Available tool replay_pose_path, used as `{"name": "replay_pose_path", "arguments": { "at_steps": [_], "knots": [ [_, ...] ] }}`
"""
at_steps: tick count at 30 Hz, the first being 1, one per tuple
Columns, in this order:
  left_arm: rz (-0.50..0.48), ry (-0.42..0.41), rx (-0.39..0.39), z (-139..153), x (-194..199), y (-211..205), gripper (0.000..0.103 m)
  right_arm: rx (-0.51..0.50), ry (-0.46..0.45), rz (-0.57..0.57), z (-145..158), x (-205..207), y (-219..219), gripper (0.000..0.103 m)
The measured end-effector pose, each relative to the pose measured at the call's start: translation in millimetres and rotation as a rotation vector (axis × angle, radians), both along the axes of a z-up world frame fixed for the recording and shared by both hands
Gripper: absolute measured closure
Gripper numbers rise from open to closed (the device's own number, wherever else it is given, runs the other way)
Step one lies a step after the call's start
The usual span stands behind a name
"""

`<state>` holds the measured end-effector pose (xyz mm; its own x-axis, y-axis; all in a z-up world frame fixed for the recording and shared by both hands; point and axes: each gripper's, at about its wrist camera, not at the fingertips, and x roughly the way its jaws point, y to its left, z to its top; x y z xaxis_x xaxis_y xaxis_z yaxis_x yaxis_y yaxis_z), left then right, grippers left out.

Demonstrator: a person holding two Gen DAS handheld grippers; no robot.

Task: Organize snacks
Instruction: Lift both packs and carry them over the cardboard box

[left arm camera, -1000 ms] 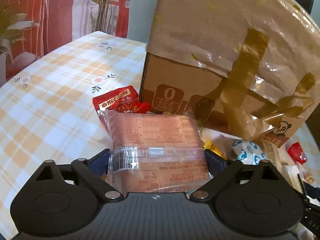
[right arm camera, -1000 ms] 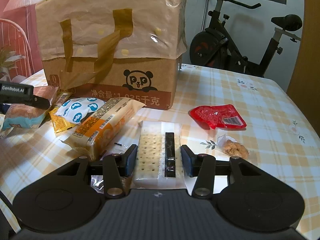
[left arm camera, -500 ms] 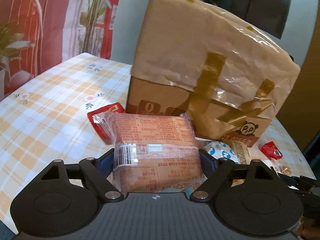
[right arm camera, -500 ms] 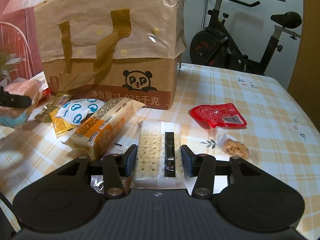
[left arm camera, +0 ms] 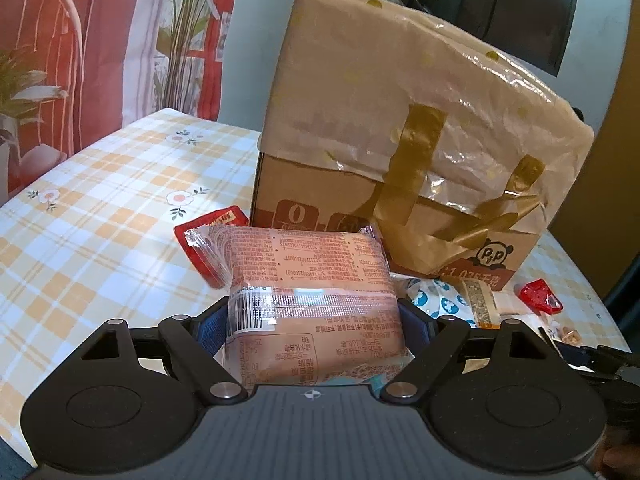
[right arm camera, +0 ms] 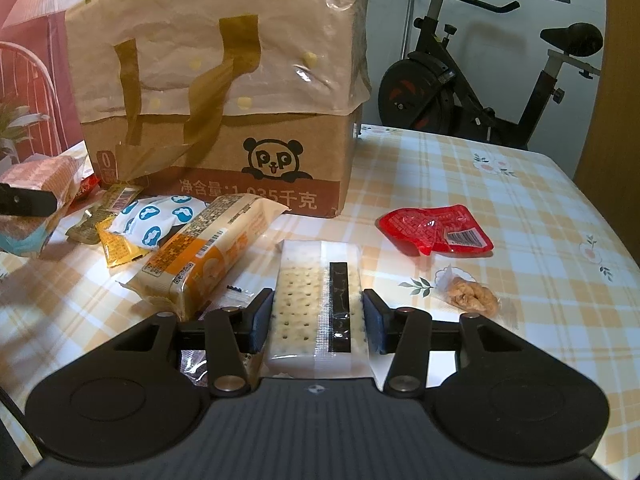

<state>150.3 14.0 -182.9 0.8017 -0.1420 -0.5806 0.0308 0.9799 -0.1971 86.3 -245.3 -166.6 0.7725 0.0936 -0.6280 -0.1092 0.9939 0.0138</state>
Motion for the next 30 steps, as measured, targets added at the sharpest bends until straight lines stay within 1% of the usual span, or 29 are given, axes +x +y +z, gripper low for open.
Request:
{"name": "replay_pose_path", "arguments": {
  "at_steps": [8,12,15,17,22,26,28,30],
  "knots": [
    [0.002,-0.031,-0.001,10,-8,2,0.017,0.012,0.001,0.000,0,0,-2,0.053],
    [0.015,-0.061,0.001,20,-13,6,0.017,0.050,-0.022,-0.017,4,-6,-10,0.054],
    [0.023,-0.089,0.016,33,-14,9,0.017,0.108,-0.081,-0.047,14,-17,-21,0.054],
    [0.030,-0.128,0.017,46,-17,11,0.017,0.134,-0.129,-0.066,26,-25,-27,0.054],
    [0.042,-0.232,0.032,87,-23,8,0.017,0.162,-0.294,-0.070,68,-41,-29,0.054],
    [0.005,-0.319,0.042,121,-19,-3,0.017,0.182,-0.422,-0.044,110,-43,-25,0.054],
    [-0.041,-0.342,0.051,136,-9,-10,0.017,0.179,-0.481,-0.016,132,-39,-21,0.054],
    [-0.070,-0.353,0.040,150,5,-14,0.017,0.150,-0.525,0.033,153,-29,-13,0.054]
  ]
}}
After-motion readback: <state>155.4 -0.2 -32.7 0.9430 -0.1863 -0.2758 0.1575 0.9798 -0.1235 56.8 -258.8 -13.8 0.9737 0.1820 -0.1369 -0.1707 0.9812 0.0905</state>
